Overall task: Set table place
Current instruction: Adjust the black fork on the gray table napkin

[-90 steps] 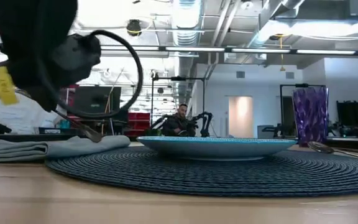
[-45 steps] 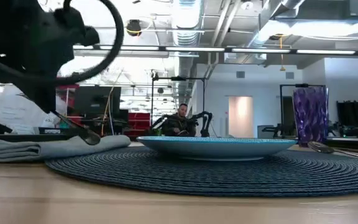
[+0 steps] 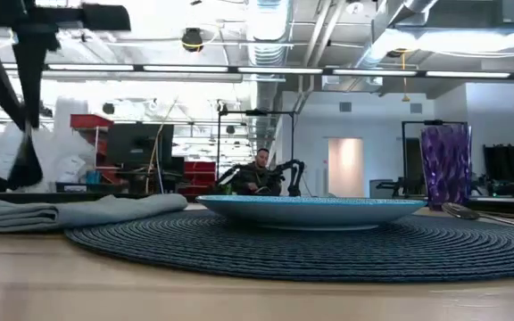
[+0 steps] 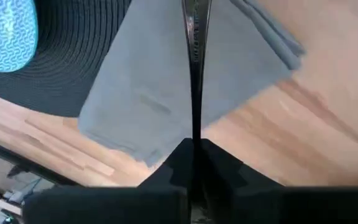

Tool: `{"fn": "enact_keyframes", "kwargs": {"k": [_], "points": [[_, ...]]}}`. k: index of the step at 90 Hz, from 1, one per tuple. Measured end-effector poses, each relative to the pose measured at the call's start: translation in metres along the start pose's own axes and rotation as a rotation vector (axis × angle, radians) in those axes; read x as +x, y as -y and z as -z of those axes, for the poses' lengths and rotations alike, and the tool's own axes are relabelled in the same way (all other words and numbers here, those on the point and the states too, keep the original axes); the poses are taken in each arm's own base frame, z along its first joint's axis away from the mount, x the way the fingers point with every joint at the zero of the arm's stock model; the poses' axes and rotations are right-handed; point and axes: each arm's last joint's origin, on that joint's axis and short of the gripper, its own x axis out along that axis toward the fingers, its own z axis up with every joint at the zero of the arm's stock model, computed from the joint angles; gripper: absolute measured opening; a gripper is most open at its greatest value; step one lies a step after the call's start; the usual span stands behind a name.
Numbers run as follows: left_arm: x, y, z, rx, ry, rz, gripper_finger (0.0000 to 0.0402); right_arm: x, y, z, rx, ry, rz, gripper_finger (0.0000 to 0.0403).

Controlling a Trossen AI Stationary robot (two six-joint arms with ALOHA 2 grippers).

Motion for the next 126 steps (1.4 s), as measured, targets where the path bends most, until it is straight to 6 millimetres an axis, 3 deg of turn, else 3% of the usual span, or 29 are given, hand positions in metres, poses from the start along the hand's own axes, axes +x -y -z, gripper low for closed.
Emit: {"fn": "enact_keyframes", "kwargs": {"k": [21, 37, 58, 76, 95, 126], "points": [[0.002, -0.005, 0.001, -0.113, 0.015, 0.022, 0.0011, 0.001, 0.003, -0.002, -0.001, 0.016, 0.007, 0.0062], [0.008, -0.010, -0.007, 0.162, 0.099, 0.017, 0.0003, 0.001, 0.003, -0.002, -0.016, 0.018, 0.006, 0.0062], [0.044, -0.024, 0.027, 0.173, -0.048, 0.218, 0.0002, 0.000, 0.000, -0.002, -0.016, 0.020, -0.002, 0.0062], [0.039, -0.040, 0.024, 0.098, 0.143, 0.123, 0.0002, 0.000, 0.001, -0.003, -0.015, 0.024, -0.002, 0.0062], [0.031, -0.054, 0.033, 0.006, 0.269, 0.125, 0.0004, 0.001, 0.007, -0.004, 0.002, 0.028, 0.015, 0.0062], [0.030, -0.064, 0.045, -0.083, 0.287, 0.139, 0.0108, 0.001, 0.008, -0.005, 0.030, 0.035, 0.019, 0.0062]]}}
